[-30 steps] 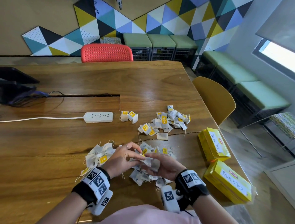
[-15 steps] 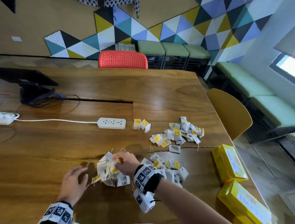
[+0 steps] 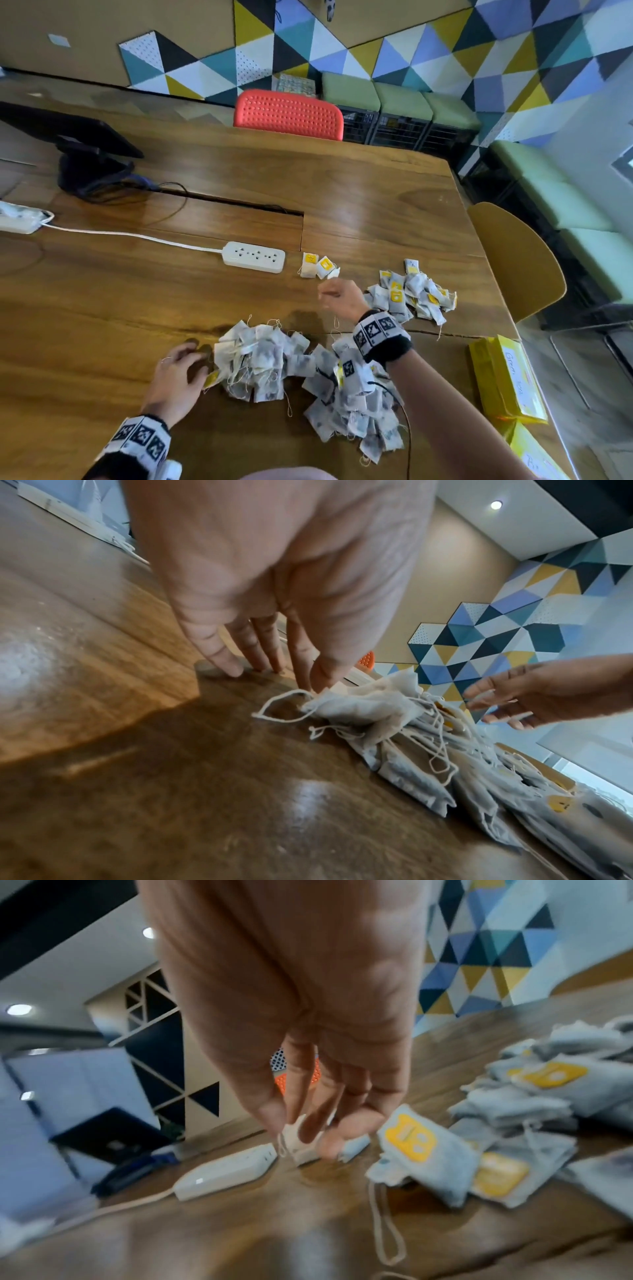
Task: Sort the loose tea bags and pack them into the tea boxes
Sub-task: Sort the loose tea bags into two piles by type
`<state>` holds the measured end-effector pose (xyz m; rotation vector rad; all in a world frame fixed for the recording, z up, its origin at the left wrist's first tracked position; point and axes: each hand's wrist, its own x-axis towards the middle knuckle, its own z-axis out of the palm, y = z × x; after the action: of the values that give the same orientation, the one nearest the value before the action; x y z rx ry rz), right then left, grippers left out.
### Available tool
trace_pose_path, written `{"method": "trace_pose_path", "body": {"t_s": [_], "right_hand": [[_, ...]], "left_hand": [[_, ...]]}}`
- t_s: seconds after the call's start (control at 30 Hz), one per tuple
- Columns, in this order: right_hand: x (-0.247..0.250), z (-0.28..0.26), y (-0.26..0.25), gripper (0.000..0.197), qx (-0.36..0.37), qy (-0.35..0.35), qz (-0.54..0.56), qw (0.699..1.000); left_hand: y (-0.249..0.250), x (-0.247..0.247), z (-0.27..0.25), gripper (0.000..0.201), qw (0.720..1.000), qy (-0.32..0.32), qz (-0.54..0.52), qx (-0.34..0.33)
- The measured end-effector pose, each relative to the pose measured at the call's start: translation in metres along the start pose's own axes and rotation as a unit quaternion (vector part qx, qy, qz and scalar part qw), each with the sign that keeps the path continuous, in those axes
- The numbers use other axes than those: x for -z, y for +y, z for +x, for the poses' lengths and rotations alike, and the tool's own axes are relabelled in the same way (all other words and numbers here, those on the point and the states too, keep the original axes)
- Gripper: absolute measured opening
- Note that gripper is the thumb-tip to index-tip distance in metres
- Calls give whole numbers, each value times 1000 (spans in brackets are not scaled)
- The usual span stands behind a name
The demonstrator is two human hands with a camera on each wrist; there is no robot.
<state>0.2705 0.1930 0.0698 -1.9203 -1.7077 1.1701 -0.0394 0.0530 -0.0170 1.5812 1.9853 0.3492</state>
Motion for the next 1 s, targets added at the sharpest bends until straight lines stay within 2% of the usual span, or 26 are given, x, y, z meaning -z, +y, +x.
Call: {"method": "trace_pose_path", "body": {"t_s": [0.03, 0.1, 0.23, 0.3, 0.37, 0.43, 0.5, 0.6, 0.7, 0.83, 1.0], "right_hand": [[5, 3, 6, 19, -3, 2, -36, 999], [7, -4, 15, 28, -14, -47, -128, 991], [-18, -49, 35, 69, -25, -156, -318, 935], [-33, -72, 45, 85, -21, -177, -367, 913], [-44, -87, 60, 92, -21, -171, -362, 916], [-51, -95, 81, 88, -17, -151, -332, 931], [-51, -101, 98, 77, -5, -136, -311, 941], [-39, -106, 118, 57, 17, -118, -313, 942], [-19, -107, 125, 45, 18, -103, -321, 941], [11, -102, 88, 35, 3, -105, -358, 928], [23, -31, 18, 31, 79, 23, -257, 963]], "left_hand": [[1, 1, 1, 26, 1000, 2, -8, 1], [0, 1, 2, 22, 1000, 10, -30, 0], [0, 0, 2, 21, 998, 28, -62, 2], [4, 2, 2, 21, 997, 29, -69, 12], [6, 3, 1, 21, 997, 32, -71, 15], [8, 3, 2, 23, 997, 36, -73, 8], [12, 4, 2, 24, 996, 40, -76, -4], [21, 5, 1, 24, 996, 38, -72, -42], [25, 2, 1, 24, 995, 25, -72, -59], [23, -1, -3, 25, 997, 11, -73, -27], [18, -3, -10, 23, 997, 9, -74, -11]]}}
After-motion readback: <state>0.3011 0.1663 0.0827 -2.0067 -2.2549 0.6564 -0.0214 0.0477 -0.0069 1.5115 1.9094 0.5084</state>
